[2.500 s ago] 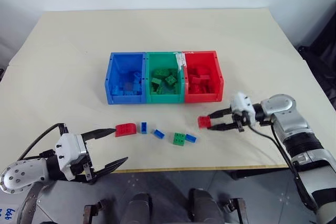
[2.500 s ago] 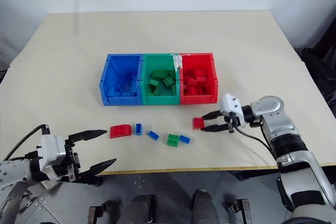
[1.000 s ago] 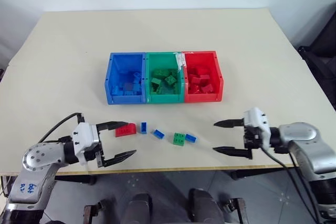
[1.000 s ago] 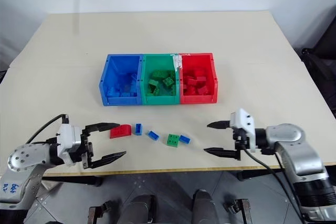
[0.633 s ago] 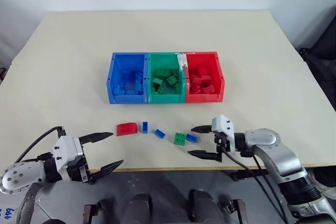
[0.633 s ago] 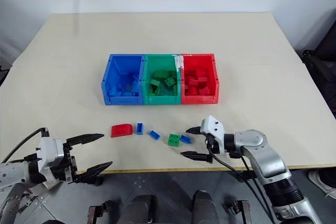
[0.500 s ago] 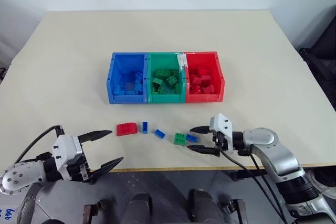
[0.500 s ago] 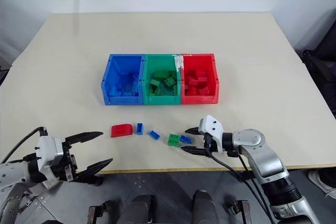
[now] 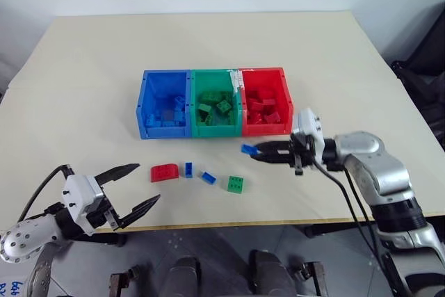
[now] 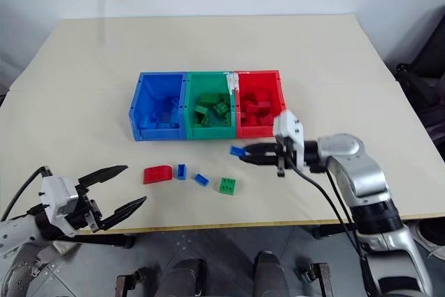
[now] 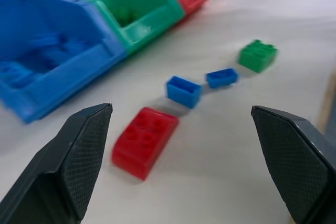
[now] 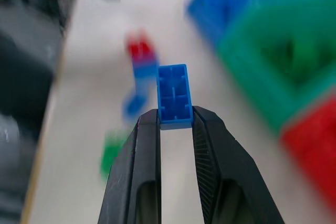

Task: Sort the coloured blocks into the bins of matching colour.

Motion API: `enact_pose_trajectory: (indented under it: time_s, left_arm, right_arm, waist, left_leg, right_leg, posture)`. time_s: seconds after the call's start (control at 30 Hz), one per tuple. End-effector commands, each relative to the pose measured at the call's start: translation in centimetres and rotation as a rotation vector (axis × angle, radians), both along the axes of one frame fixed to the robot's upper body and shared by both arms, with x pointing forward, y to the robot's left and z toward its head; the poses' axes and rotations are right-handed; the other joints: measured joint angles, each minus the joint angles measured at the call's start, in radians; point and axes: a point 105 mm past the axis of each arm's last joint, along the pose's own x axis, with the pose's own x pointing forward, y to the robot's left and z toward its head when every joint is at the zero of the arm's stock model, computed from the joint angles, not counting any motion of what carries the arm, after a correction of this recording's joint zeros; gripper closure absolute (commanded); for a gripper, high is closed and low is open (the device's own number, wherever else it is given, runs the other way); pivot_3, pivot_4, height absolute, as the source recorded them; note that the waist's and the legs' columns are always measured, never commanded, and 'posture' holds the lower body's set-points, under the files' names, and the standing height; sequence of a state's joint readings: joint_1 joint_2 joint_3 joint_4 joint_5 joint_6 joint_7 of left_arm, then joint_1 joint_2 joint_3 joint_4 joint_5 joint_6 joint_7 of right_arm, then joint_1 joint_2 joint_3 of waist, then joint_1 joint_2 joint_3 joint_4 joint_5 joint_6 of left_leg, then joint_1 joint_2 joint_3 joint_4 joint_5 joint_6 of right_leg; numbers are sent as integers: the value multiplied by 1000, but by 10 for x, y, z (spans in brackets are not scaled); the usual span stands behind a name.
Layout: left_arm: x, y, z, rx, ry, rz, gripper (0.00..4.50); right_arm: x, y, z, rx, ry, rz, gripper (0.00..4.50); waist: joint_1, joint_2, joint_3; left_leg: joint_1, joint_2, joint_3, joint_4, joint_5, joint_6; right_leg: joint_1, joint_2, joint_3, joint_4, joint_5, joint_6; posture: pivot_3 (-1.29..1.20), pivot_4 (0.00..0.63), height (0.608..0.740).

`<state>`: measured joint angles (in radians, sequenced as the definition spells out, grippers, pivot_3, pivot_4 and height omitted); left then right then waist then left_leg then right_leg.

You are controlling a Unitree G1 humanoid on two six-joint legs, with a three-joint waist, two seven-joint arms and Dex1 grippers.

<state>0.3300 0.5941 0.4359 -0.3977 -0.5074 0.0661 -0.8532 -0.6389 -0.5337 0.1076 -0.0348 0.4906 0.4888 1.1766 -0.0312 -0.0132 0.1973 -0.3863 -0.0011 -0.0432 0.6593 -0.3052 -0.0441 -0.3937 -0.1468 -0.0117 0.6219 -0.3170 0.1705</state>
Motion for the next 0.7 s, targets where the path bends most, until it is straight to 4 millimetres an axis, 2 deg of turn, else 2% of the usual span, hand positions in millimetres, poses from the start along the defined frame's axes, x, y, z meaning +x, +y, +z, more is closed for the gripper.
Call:
enact_pose_trajectory:
  time_s: [0.03,0.1,0.13,0.2,0.3,0.4,0.53,0.7]
  left_arm:
    - [-7,11,11,-26,-58,94,0]
    - [-9,16,10,-38,-61,138,0]
    - [-12,19,9,-42,-63,161,0]
    - [-14,21,8,-43,-64,186,0]
    - [-15,21,8,-42,-64,199,0]
    - [-16,20,7,-44,-65,207,0]
    - [-11,16,9,-46,-74,195,0]
    - [-7,11,12,-38,-81,168,0]
  right_arm:
    - [17,38,30,77,-28,-57,4057]
    - [29,62,42,105,-55,-104,4057]
    - [34,81,48,126,-75,-127,4057]
    - [40,104,54,132,-102,-173,4057]
    - [51,120,48,62,-123,-260,4057]
    - [59,137,51,63,-100,-314,4057]
    - [65,145,48,63,-103,-322,2658]
    - [66,131,55,82,-127,-286,871]
  waist:
    - [-1,0,0]
    - [1,0,0]
    - [3,0,0]
    - [1,0,0]
    - [6,-1,-1]
    - [1,-2,-1]
    - [-3,-1,-1]
    - [-3,-1,-1]
  left_leg:
    - [0,0,0,0,0,0]
    - [-1,0,0,0,0,-1]
    - [-1,0,0,0,0,-1]
    - [-1,0,0,0,0,-1]
    - [-2,-1,-2,0,0,-1]
    - [-3,-1,-1,0,0,-1]
    - [-2,-1,-1,-3,0,-2]
    - [-2,-1,1,-4,0,-2]
  right_leg:
    - [0,0,0,0,0,0]
    - [-1,0,0,2,0,0]
    - [-2,0,0,2,0,-1]
    - [-2,0,0,3,0,-1]
    - [-3,0,-1,4,-1,-2]
    - [-3,-1,-1,4,0,-2]
    - [-5,0,-1,4,-1,-3]
    - [-6,0,-1,4,-1,-3]
  posture:
    - [0,150,740]
    - [0,150,740]
    - [0,150,740]
    - [0,150,740]
    - [0,150,740]
    - [0,150,740]
    - [0,150,740]
    - [0,150,740]
